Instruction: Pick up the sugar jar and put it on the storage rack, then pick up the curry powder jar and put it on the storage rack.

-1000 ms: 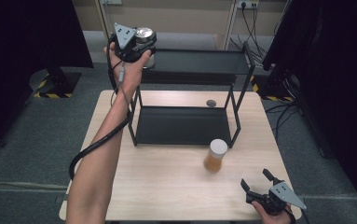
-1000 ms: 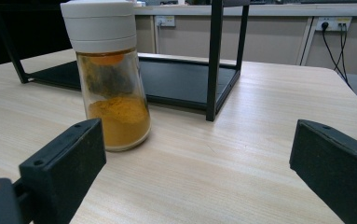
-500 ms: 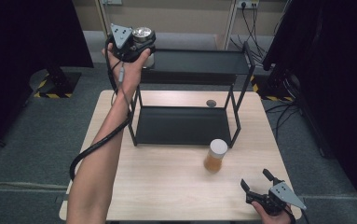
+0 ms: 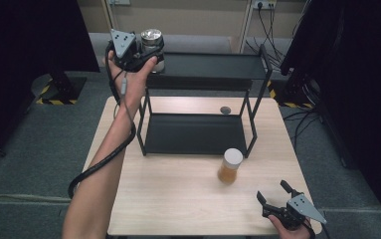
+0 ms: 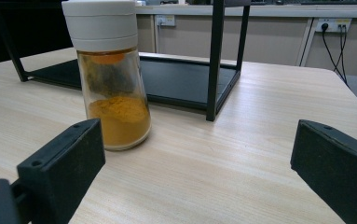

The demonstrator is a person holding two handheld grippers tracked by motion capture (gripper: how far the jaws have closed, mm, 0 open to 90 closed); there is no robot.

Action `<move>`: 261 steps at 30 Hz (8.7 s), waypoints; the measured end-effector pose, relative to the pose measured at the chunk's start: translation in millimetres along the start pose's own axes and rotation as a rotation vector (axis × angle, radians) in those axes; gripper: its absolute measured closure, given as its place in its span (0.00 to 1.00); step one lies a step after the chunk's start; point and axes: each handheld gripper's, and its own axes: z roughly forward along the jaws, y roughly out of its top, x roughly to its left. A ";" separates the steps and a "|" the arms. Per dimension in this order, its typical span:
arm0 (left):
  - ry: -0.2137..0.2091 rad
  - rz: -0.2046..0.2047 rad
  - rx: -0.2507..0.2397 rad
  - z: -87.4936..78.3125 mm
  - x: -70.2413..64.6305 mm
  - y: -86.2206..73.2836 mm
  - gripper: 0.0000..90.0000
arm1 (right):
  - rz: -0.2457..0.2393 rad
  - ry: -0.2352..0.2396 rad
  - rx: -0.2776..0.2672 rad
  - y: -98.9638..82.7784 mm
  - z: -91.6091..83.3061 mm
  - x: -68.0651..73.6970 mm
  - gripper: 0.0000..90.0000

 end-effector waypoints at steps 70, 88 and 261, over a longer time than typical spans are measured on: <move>-0.166 -0.009 0.039 -129.3 5.1 -121.7 0.13 | -0.015 0.000 0.004 0.7 0.6 0.9 0.03; -0.171 -0.047 0.093 -171.9 1.7 -175.6 0.14 | -0.016 -0.001 0.007 1.3 0.8 1.4 0.03; -0.129 -0.037 0.263 -219.4 -5.1 -244.5 0.13 | -0.069 0.111 -0.292 167.2 105.3 15.1 0.38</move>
